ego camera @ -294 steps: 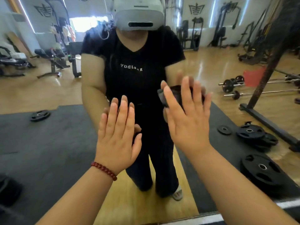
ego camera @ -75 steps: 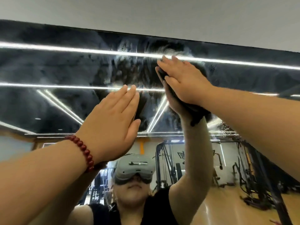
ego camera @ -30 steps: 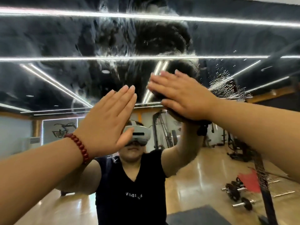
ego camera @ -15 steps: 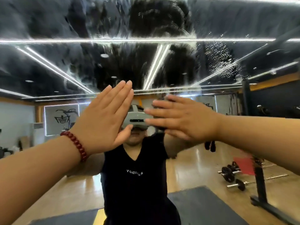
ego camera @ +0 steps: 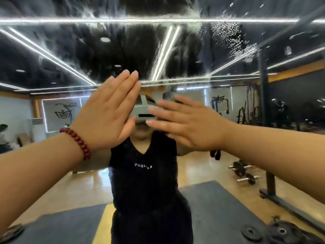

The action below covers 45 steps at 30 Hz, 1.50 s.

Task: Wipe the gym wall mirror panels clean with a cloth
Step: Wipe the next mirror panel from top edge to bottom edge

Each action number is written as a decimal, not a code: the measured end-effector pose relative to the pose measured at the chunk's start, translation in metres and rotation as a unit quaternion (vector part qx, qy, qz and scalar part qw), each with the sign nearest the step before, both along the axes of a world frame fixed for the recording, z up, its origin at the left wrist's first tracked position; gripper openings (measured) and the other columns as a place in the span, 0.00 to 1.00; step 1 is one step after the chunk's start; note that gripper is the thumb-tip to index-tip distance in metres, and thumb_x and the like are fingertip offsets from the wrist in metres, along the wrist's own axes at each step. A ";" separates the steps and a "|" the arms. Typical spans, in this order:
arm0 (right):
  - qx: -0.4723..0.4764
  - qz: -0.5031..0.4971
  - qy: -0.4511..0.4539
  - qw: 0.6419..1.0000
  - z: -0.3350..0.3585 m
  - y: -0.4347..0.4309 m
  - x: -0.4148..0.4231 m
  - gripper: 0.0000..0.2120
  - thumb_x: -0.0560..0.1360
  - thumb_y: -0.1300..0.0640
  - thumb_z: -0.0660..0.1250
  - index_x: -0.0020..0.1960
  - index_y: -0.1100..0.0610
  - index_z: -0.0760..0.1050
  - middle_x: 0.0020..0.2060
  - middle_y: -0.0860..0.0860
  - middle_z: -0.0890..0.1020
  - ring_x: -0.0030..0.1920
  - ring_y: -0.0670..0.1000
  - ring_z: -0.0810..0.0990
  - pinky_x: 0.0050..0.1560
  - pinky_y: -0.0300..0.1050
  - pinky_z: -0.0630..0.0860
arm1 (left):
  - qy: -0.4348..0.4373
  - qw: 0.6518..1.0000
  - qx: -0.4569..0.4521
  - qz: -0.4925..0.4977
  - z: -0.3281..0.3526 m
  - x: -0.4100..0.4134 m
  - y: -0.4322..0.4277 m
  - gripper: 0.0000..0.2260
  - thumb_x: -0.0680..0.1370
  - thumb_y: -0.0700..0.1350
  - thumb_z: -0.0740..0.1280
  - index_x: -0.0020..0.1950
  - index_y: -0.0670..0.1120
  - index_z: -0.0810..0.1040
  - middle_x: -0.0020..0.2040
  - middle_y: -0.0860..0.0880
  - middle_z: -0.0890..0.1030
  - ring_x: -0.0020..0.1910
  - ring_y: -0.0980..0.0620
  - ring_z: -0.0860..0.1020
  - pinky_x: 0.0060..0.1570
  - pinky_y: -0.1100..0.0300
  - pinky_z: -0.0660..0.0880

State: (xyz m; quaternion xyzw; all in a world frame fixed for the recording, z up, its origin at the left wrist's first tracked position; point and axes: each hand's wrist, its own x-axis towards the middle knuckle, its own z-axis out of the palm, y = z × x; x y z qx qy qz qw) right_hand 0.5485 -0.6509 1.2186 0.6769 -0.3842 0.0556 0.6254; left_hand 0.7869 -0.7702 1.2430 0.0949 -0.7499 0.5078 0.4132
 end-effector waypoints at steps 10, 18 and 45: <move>0.033 0.022 0.007 0.999 -0.078 -0.002 0.008 0.25 0.83 0.51 0.51 0.79 0.52 0.60 0.78 0.51 0.61 0.79 0.54 0.57 0.76 0.58 0.57 | -0.015 0.999 0.039 -0.004 -0.090 -0.006 0.008 0.31 0.79 0.52 0.56 0.77 0.35 0.60 0.78 0.37 0.59 0.78 0.40 0.57 0.77 0.45 0.52; -0.104 -0.001 -0.210 0.972 -0.015 0.003 0.002 0.26 0.82 0.51 0.52 0.79 0.55 0.59 0.78 0.54 0.61 0.78 0.57 0.58 0.76 0.56 0.50 | -0.006 0.999 0.040 0.017 -0.097 -0.005 0.009 0.30 0.80 0.52 0.56 0.77 0.36 0.61 0.78 0.38 0.59 0.78 0.42 0.57 0.78 0.47 0.51; -0.090 0.004 -0.282 0.955 -0.170 -0.013 0.053 0.26 0.81 0.55 0.58 0.79 0.52 0.59 0.78 0.52 0.62 0.78 0.54 0.58 0.77 0.55 0.50 | 0.119 0.983 0.135 -0.030 -0.197 -0.011 0.016 0.27 0.80 0.45 0.58 0.77 0.36 0.61 0.78 0.39 0.59 0.78 0.42 0.56 0.78 0.48 0.47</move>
